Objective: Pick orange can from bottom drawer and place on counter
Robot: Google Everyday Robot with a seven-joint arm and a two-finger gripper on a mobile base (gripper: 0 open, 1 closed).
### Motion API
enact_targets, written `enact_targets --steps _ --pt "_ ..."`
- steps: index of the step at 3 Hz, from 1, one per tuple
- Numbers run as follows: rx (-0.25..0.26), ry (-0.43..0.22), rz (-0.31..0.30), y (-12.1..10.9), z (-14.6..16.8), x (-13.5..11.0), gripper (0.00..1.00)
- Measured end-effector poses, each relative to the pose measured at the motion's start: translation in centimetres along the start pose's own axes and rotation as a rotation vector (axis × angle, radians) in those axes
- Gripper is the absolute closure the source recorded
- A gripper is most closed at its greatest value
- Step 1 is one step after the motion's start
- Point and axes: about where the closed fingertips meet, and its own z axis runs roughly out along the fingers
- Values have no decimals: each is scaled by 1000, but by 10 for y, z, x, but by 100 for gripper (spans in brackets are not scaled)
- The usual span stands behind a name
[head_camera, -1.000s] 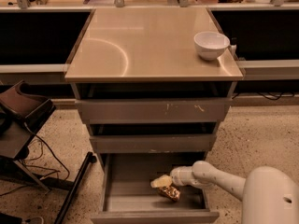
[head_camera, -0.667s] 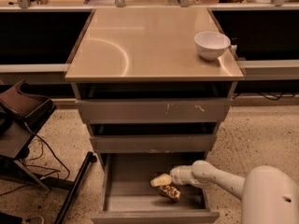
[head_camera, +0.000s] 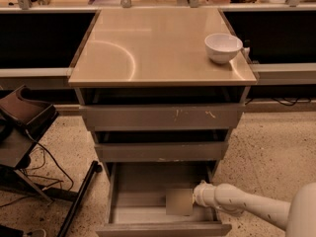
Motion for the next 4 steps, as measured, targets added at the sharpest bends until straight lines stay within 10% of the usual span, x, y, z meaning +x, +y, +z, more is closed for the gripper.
enact_targets --steps 3,4 --pt "16 8 -6 49 62 17 0" --pt "-86 46 26 54 83 28 0"
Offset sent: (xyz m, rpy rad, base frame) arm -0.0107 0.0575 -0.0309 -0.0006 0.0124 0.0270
